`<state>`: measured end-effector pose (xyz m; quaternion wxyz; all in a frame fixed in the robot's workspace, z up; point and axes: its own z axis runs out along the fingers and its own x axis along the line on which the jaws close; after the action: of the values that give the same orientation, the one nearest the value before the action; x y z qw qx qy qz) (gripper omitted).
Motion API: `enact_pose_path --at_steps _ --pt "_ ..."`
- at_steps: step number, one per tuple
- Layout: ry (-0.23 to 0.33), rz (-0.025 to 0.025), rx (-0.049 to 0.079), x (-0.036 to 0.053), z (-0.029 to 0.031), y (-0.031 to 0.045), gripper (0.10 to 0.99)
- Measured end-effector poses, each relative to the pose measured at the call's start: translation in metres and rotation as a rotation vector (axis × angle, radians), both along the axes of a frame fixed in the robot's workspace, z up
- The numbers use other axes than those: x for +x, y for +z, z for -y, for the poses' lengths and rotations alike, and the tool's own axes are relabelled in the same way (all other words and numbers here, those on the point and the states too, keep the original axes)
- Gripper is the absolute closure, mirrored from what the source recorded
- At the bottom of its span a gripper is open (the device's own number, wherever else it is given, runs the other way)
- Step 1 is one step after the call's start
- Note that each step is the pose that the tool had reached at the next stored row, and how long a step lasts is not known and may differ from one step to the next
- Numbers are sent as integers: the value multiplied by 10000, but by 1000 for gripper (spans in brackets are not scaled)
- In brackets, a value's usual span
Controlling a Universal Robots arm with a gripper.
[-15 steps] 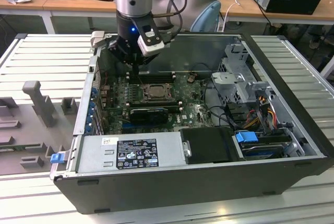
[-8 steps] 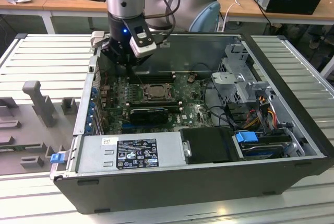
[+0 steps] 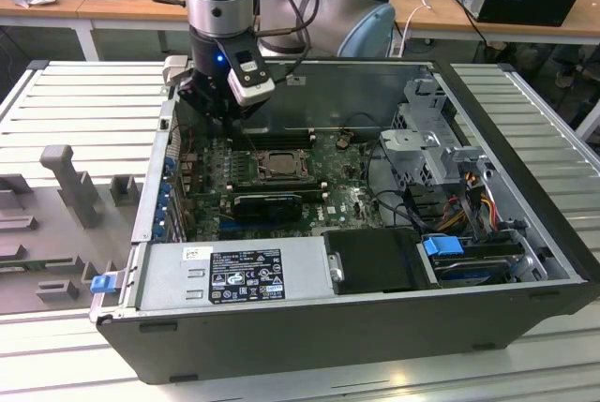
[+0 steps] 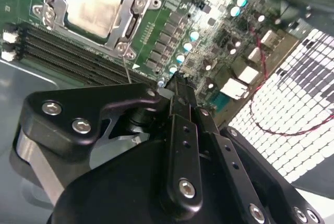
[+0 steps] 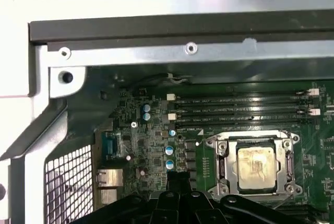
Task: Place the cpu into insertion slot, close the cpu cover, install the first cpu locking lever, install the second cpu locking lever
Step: 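Install the first cpu locking lever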
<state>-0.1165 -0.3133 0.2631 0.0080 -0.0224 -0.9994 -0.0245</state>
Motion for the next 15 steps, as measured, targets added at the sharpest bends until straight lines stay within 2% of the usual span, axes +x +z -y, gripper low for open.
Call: enact_pose_path --at_steps 6,11,15 --pt "-2 -1 1 8 -186 -25 980" --pt "3 -1 1 100 -238 -32 980" --pt "4 -1 1 132 -239 -34 980"
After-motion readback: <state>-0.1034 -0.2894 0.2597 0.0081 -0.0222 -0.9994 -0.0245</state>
